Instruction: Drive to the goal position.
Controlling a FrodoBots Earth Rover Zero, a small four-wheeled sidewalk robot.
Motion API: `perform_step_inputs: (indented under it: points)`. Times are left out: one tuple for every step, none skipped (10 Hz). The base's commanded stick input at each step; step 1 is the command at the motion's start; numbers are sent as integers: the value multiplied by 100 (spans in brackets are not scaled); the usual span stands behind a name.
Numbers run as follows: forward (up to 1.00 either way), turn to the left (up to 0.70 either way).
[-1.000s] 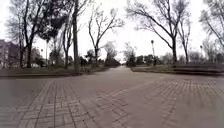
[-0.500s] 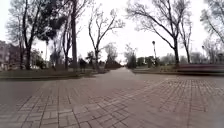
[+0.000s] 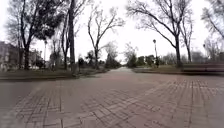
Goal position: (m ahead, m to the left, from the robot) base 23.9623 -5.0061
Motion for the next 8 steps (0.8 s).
perform_step_inputs:
  points:
    - [70, 0]
    - [70, 0]
    - [70, 0]
    - [70, 0]
    - [70, 0]
    - [70, 0]
    - [70, 0]
    - [70, 0]
